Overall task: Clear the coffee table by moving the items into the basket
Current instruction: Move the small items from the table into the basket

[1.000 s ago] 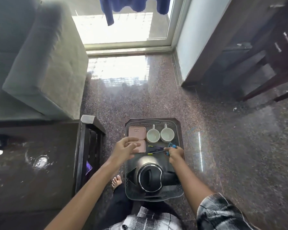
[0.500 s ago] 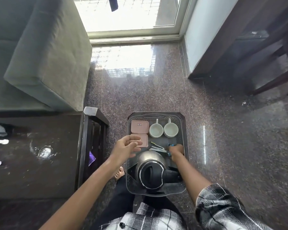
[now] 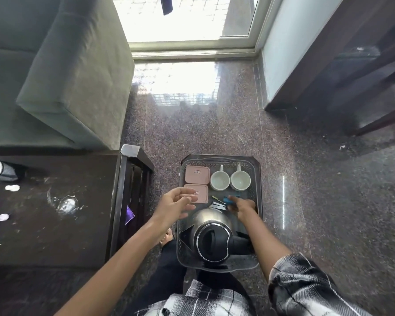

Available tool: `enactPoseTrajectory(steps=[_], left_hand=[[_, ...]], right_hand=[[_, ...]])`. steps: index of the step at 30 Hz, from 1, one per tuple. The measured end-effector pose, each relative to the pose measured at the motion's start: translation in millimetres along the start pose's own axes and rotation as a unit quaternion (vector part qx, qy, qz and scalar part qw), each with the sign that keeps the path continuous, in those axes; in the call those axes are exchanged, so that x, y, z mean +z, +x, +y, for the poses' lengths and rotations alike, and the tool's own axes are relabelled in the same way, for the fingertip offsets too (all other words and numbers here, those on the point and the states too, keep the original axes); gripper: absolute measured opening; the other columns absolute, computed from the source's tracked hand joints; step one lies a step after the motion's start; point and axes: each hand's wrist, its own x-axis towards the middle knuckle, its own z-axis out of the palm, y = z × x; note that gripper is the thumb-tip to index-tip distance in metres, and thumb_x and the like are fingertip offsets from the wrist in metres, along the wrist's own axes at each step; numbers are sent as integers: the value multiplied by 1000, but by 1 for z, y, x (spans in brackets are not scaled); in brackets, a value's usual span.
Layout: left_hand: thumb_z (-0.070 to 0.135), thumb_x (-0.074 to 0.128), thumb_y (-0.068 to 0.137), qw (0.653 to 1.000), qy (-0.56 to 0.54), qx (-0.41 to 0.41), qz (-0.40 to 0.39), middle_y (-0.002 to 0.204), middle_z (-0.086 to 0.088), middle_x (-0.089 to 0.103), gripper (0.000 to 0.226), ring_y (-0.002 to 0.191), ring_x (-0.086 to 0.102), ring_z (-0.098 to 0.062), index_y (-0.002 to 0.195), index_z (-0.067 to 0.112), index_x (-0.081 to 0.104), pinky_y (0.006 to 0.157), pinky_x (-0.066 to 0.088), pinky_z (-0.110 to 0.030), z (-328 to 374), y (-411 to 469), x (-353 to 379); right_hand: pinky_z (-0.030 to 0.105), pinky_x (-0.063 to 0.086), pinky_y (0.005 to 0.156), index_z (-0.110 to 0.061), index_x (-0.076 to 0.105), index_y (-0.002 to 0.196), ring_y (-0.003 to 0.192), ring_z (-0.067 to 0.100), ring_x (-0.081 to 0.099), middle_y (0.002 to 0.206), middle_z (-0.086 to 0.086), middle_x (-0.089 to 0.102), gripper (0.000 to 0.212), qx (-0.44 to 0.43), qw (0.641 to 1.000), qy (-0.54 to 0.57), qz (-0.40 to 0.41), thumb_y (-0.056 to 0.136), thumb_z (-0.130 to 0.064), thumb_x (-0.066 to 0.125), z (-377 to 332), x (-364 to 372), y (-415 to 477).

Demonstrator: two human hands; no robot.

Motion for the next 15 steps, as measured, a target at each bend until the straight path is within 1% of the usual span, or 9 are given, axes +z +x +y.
enactPoseTrajectory(steps=[2, 3, 4, 6, 8, 9, 11, 13, 15], left_hand=[[10, 47, 94, 1000, 5, -4, 2, 107, 0, 69, 23, 93, 66, -16, 112, 15, 61, 85, 51, -31, -3, -1, -2], [10, 47, 95, 1000, 8, -5, 4, 108, 0, 69, 23, 93, 66, -16, 112, 16, 61, 85, 51, -30, -5, -1, -3], [10, 47, 95, 1000, 10, -7, 6, 108, 0, 69, 23, 93, 66, -16, 112, 16, 61, 85, 51, -30, -7, -2, -4], [10, 47, 94, 1000, 12, -11, 9, 109, -1, 69, 23, 93, 66, -16, 112, 16, 61, 86, 51, -32, -11, -2, -6], [11, 47, 94, 1000, 12, -15, 12, 109, -1, 69, 23, 93, 66, -16, 112, 16, 61, 90, 50, -35, -12, -3, -7], [10, 47, 94, 1000, 10, -16, 12, 109, -1, 69, 23, 93, 66, -16, 112, 16, 61, 90, 50, -35, -12, -3, -7], [10, 47, 95, 1000, 6, -18, 14, 109, -1, 69, 23, 92, 66, -15, 112, 16, 60, 90, 50, -35, -11, -2, -7], [9, 46, 95, 1000, 3, -19, 15, 108, -1, 69, 23, 90, 65, -14, 112, 15, 60, 89, 51, -34, -10, -2, -8], [9, 47, 95, 1000, 0, -18, 13, 108, -1, 69, 23, 91, 65, -14, 112, 15, 60, 87, 51, -32, -9, -1, -8]], right_hand=[[17, 40, 26, 2, 54, 82, 28, 14, 53, 51, 8, 64, 19, -2, 1000, -18, -14, 74, 7, 69, 0, 4, 0], [16, 39, 26, 2, 55, 84, 25, 13, 51, 45, 7, 62, 16, -6, 999, -27, -20, 75, 6, 68, 0, 6, 0], [15, 39, 26, 0, 55, 80, 26, 13, 51, 50, 8, 63, 14, -10, 999, -39, -18, 76, 5, 67, 0, 8, 0], [18, 42, 31, -4, 54, 71, 40, 17, 54, 75, 16, 63, 18, -24, 998, -62, 2, 75, 2, 70, 2, 11, 2], [26, 49, 42, 0, 58, 79, 52, 20, 54, 87, 18, 62, 17, -37, 995, -86, 17, 73, -2, 74, 6, 13, 8], [31, 52, 50, 4, 61, 86, 57, 23, 57, 89, 18, 64, 24, -44, 993, -111, 24, 70, -5, 76, 11, 13, 15], [39, 56, 69, 6, 64, 98, 76, 31, 65, 98, 19, 68, 38, -64, 979, -188, 43, 68, -12, 78, 13, 12, 13], [35, 50, 74, 6, 64, 103, 94, 34, 65, 106, 19, 67, 37, -99, 958, -262, 54, 74, -15, 75, 9, 10, 1], [34, 47, 78, 5, 63, 107, 102, 35, 63, 112, 21, 65, 38, -115, 942, -312, 53, 77, -17, 73, 3, 8, -6]])
